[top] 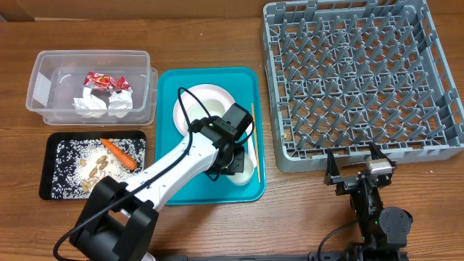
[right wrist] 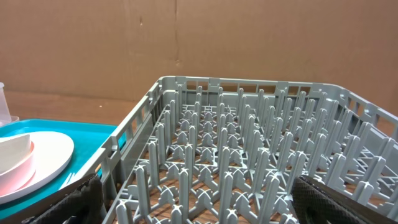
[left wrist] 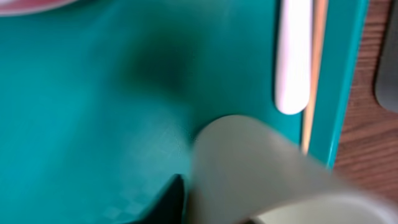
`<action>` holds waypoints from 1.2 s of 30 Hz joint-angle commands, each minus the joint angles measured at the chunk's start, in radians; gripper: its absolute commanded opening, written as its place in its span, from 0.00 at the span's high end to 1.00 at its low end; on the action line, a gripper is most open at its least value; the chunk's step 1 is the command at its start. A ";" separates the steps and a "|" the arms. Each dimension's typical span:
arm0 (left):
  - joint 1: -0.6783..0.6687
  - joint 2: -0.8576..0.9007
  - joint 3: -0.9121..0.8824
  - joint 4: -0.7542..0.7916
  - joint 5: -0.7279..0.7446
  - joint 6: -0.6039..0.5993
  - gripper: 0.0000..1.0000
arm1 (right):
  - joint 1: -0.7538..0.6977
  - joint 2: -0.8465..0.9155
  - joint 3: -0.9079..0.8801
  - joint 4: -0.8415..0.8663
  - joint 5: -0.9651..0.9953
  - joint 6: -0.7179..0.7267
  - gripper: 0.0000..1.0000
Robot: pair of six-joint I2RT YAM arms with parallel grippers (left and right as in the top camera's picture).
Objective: Sort waste into correct bins and load items into the dishwasher
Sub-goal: 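Move the left gripper to the white cup and grasp it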
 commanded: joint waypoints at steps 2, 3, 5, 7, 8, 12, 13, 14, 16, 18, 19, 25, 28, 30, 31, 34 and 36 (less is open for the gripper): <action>-0.003 0.005 -0.003 0.002 -0.014 -0.005 0.96 | -0.006 -0.011 -0.011 0.005 -0.005 0.007 0.00; -0.002 0.005 0.000 0.001 -0.014 -0.005 0.96 | -0.006 -0.011 -0.011 0.005 -0.005 0.007 0.00; -0.003 0.004 0.010 -0.006 -0.014 -0.005 0.96 | -0.006 -0.011 -0.011 0.005 -0.005 0.007 0.00; -0.002 0.004 0.030 -0.027 -0.014 0.004 0.96 | -0.006 -0.011 -0.011 0.005 -0.005 0.007 0.00; -0.002 0.004 0.047 -0.043 -0.015 0.020 0.96 | -0.006 -0.011 -0.011 0.005 -0.005 0.007 0.00; -0.003 0.004 0.142 -0.146 -0.089 0.036 0.96 | -0.006 -0.011 -0.011 0.005 -0.005 0.007 0.00; -0.002 0.004 0.171 -0.176 -0.110 0.037 0.96 | -0.006 -0.011 -0.011 0.005 -0.005 0.007 0.00; -0.002 0.004 0.202 -0.208 -0.129 0.037 0.96 | -0.006 -0.011 -0.011 0.005 -0.005 0.007 0.00; -0.003 0.004 0.266 -0.270 -0.161 0.048 0.96 | -0.006 -0.011 -0.011 0.005 -0.005 0.007 0.00; -0.003 0.004 0.327 -0.320 -0.167 0.100 0.96 | -0.006 -0.011 -0.011 0.005 -0.005 0.007 0.00; -0.003 0.004 0.351 -0.337 -0.166 0.121 0.96 | -0.006 -0.011 -0.011 0.005 -0.005 0.007 0.00; -0.002 0.004 0.422 -0.378 -0.122 0.165 0.96 | -0.006 -0.011 -0.011 0.005 -0.005 0.007 0.00; -0.002 0.005 0.422 -0.396 -0.113 0.203 0.96 | -0.006 -0.011 -0.011 0.005 -0.005 0.007 0.00; -0.002 0.005 0.422 -0.401 -0.113 0.206 0.96 | -0.006 -0.011 -0.011 0.005 -0.005 0.007 0.00; -0.002 0.005 0.422 -0.401 -0.113 0.206 0.96 | -0.006 -0.011 -0.011 0.005 -0.005 0.007 0.00; -0.002 0.005 0.422 -0.404 -0.116 0.206 0.96 | -0.006 -0.011 -0.011 0.005 -0.005 0.007 0.00; -0.002 0.005 0.422 -0.395 -0.127 0.206 0.96 | -0.006 -0.011 -0.011 0.005 -0.005 0.007 0.00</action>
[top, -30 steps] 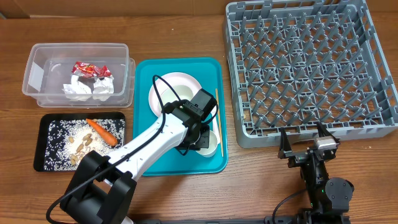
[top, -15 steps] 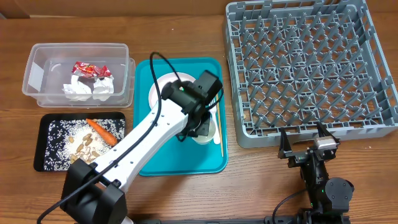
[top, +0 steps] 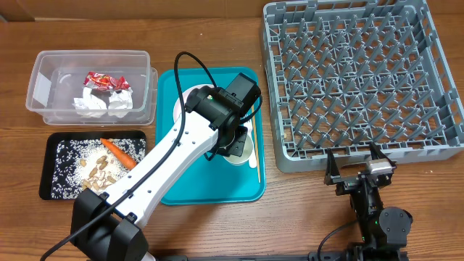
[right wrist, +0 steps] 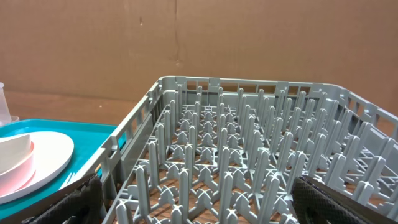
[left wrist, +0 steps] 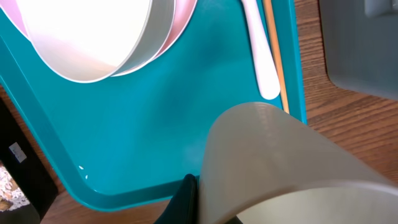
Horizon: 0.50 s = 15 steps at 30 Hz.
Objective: Sort waste into correct bins and load items into the dishwasher
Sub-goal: 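Move the left gripper to the white cup and grasp it, then lift the white cup and swing it toward the right gripper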
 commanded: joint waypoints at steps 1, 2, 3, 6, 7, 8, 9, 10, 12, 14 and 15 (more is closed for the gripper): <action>-0.004 0.002 0.022 0.014 -0.015 0.023 0.96 | -0.006 -0.011 -0.011 0.005 -0.005 0.007 0.00; -0.005 0.002 0.022 0.023 -0.018 0.023 0.96 | -0.006 -0.011 -0.011 0.005 -0.005 0.007 0.00; -0.005 0.002 0.022 0.031 -0.018 0.023 0.96 | -0.006 -0.011 -0.011 0.005 -0.005 0.007 0.00; -0.005 0.002 0.022 0.039 -0.018 0.023 0.96 | -0.006 -0.011 -0.011 0.005 -0.005 0.007 0.00; -0.005 0.002 0.022 0.042 -0.018 0.023 0.96 | -0.006 -0.011 -0.011 0.005 -0.005 0.007 0.00; -0.005 0.002 0.022 0.043 -0.021 0.023 0.96 | -0.006 -0.011 -0.011 0.005 -0.005 0.007 0.00; -0.005 0.002 0.022 0.046 -0.022 0.023 0.96 | -0.006 -0.011 -0.011 0.005 -0.005 0.007 0.00; -0.005 0.002 0.022 0.049 -0.022 0.024 0.96 | -0.006 -0.011 -0.011 0.007 -0.006 0.007 0.00; -0.005 0.002 0.022 0.055 -0.021 0.023 0.96 | -0.006 -0.011 -0.011 0.007 -0.006 0.007 0.00; -0.005 0.002 0.022 0.059 -0.021 0.023 0.96 | -0.006 -0.011 -0.011 0.007 -0.006 0.007 0.00; -0.005 0.002 0.022 0.060 -0.021 0.023 0.96 | -0.006 -0.011 -0.011 0.007 -0.006 0.007 0.00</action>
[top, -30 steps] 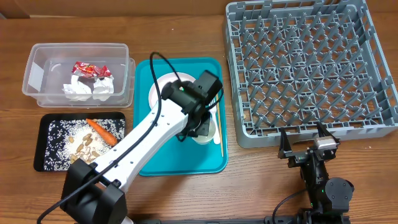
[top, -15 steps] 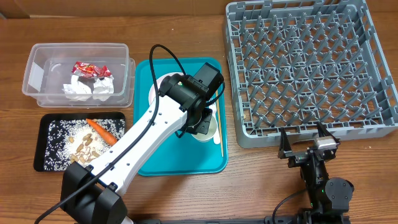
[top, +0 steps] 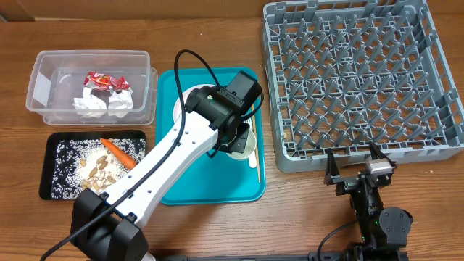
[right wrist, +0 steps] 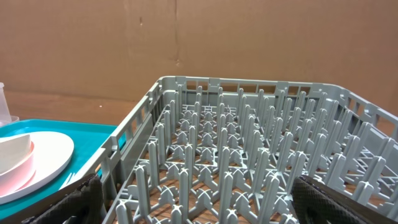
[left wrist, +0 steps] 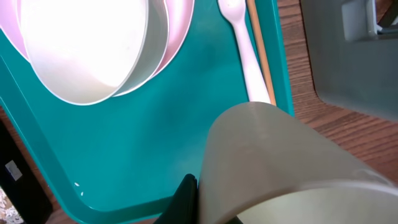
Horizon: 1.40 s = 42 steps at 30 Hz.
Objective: Sort waste into correct bins and load items into the dishwasher
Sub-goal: 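Lift the white cup and swing it toward the right gripper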
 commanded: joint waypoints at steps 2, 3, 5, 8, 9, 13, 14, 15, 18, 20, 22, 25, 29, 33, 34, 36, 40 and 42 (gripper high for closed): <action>-0.005 0.002 0.022 0.011 -0.013 0.019 0.96 | -0.006 -0.011 -0.011 0.007 -0.006 0.007 0.00; -0.004 0.002 0.022 0.014 -0.005 0.019 0.96 | -0.006 -0.011 -0.011 0.007 -0.011 0.008 0.00; -0.004 0.002 0.022 0.026 0.021 0.023 0.96 | -0.006 -0.011 -0.011 0.009 -0.060 0.010 0.00; 0.000 -0.001 0.023 0.079 0.115 0.077 0.96 | -0.006 -0.011 -0.011 0.016 -0.162 0.097 0.00; 0.006 -0.004 0.023 0.101 0.159 0.101 0.96 | -0.006 -0.011 -0.011 0.016 -0.199 0.166 0.00; 0.085 -0.036 0.024 0.199 0.416 0.211 0.96 | -0.006 -0.011 -0.011 0.019 -0.253 0.428 0.00; 0.116 -0.047 0.024 0.216 0.490 0.242 0.96 | -0.006 -0.011 -0.011 0.019 -0.275 0.469 0.00; 0.152 -0.055 0.024 0.232 0.572 0.282 0.96 | -0.006 -0.011 -0.010 0.020 -0.312 0.484 0.00; 0.274 -0.074 0.024 0.248 0.843 0.385 0.96 | -0.006 -0.011 -0.010 0.020 -0.482 0.499 0.00; 0.361 -0.076 0.024 0.240 1.028 0.455 0.96 | -0.006 -0.011 -0.010 0.032 -0.631 0.500 0.00; 0.434 -0.074 0.023 0.216 1.131 0.507 0.96 | -0.006 -0.011 -0.010 0.075 -0.750 0.569 0.00; 0.522 -0.074 0.023 0.153 1.230 0.609 0.96 | -0.006 -0.011 -0.010 0.232 -0.871 0.792 0.00; 0.586 -0.074 0.022 0.058 1.360 0.747 0.96 | -0.006 -0.010 -0.010 0.455 -0.941 0.961 0.00; 0.590 -0.072 0.022 0.026 1.376 0.779 0.96 | -0.006 0.017 -0.007 0.488 -0.949 1.022 0.00; 0.586 -0.072 0.021 0.024 1.376 0.779 0.96 | -0.006 0.031 -0.003 0.488 -0.962 1.022 0.00; 0.572 -0.070 0.020 0.024 1.375 0.785 0.96 | -0.006 0.069 0.014 0.488 -0.989 1.022 0.00; 0.556 -0.070 0.020 0.028 1.375 0.798 0.96 | -0.006 0.166 0.077 0.492 -1.002 1.015 0.00; 0.553 -0.070 0.020 0.028 1.374 0.798 0.96 | -0.006 0.222 0.121 0.492 -1.006 0.995 0.00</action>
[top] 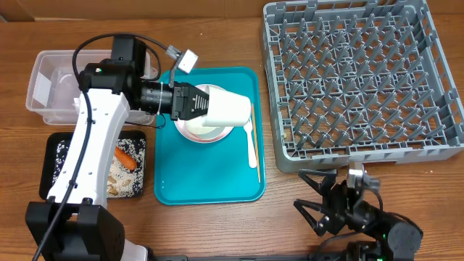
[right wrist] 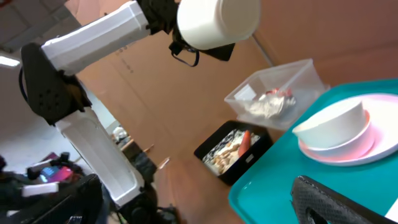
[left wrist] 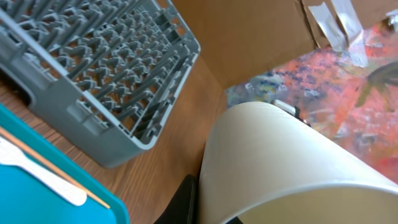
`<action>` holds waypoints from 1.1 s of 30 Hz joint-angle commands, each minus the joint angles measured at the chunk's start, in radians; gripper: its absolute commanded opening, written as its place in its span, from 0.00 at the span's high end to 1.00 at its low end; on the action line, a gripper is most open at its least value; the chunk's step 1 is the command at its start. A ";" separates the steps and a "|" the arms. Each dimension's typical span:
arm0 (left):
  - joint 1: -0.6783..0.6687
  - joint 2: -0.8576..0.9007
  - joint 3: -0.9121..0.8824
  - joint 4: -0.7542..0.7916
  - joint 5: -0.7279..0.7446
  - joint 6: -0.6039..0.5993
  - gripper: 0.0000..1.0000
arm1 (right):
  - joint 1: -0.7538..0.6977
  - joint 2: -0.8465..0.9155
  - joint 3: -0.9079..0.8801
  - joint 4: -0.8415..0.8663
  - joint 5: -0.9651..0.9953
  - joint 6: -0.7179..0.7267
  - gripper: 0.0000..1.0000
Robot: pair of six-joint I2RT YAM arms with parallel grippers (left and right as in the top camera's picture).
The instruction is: Sort waste into correct bins and load items into the dishwasher
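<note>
My left gripper [top: 205, 106] is shut on a white cup [top: 230, 109], held on its side high above the teal tray [top: 210, 177]. The cup [left wrist: 280, 162] fills the left wrist view, one dark finger [left wrist: 186, 200] against its wall. The right wrist view shows the cup [right wrist: 217, 22] aloft. A white bowl on a pink plate [right wrist: 333, 124] sits under it, a white spoon [top: 251, 145] and a chopstick [top: 256, 156] beside. The grey dish rack [top: 270, 87] stands at right, also seen as the rack [left wrist: 81, 68]. My right gripper [top: 310, 199] is open, low at the front.
A clear bin [top: 43, 72] with wrappers stands at the back left. In front of it lies a black tray [top: 56, 170] of rice with a carrot [top: 127, 157]. The left arm arches over both. Bare wood lies between tray and rack.
The left arm has risen and swung back to the left, carrying the cup from low by the spoon to high over the bowl, tipped sideways. The right gripper has turned from the rack toward the tray.
The left gripper first held the cup low on the tray's near right. It then had it raised a little beside the spoon, and stayed there. Now the cup hangs high on its side over the bowl. The right arm sat still facing the rack until now.
</note>
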 commanded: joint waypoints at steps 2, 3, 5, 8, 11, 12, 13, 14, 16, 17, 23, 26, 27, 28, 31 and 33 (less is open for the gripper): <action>-0.008 -0.026 0.019 -0.002 0.040 0.044 0.96 | -0.006 0.118 0.135 0.011 -0.043 -0.027 0.00; -0.008 -0.026 0.019 -0.003 0.040 0.044 0.96 | -0.006 0.161 0.168 0.011 -0.052 -0.034 0.00; -0.008 -0.026 0.019 -0.005 0.040 0.044 0.96 | -0.006 0.251 0.236 0.011 -0.073 -0.049 0.00; -0.008 -0.026 0.019 -0.004 0.039 0.044 0.96 | -0.006 0.391 0.339 0.009 -0.114 -0.077 0.00; -0.008 -0.026 0.019 -0.005 0.040 0.044 0.96 | -0.006 0.547 0.437 0.007 -0.147 -0.076 0.00; -0.008 -0.026 0.019 -0.006 0.040 0.044 0.96 | -0.006 0.601 0.467 0.007 -0.159 -0.076 0.00; -0.008 -0.026 0.019 -0.008 0.040 0.044 0.96 | -0.006 0.664 0.502 0.007 -0.170 -0.076 0.00; -0.008 -0.026 0.019 -0.008 0.040 0.044 0.96 | -0.006 0.716 0.529 0.008 -0.175 -0.076 0.00; -0.008 -0.026 0.019 -0.011 0.039 0.044 0.96 | -0.006 0.821 0.580 0.012 -0.188 -0.076 0.00; -0.008 -0.026 0.019 -0.012 0.039 0.044 0.96 | -0.006 0.864 0.599 0.021 -0.188 -0.076 0.00; -0.008 -0.026 0.019 -0.014 0.037 0.044 0.96 | -0.007 1.052 0.621 0.149 -0.188 -0.036 0.00; -0.009 -0.026 0.019 -0.011 0.037 0.045 0.96 | -0.003 1.094 0.621 0.172 -0.191 -0.022 0.00; -0.009 -0.026 0.019 -0.011 0.037 0.048 0.96 | 0.002 1.100 0.621 0.172 -0.192 -0.022 0.00; -0.009 -0.026 0.019 -0.010 0.037 0.050 0.96 | 0.011 1.102 0.621 0.172 -0.192 -0.023 0.01; -0.009 -0.026 0.019 -0.006 0.038 0.058 0.96 | 0.057 1.102 0.621 0.213 -0.204 -0.026 0.08; -0.009 -0.026 0.019 -0.007 0.037 0.067 0.96 | 0.104 1.102 0.621 0.315 -0.243 -0.024 0.09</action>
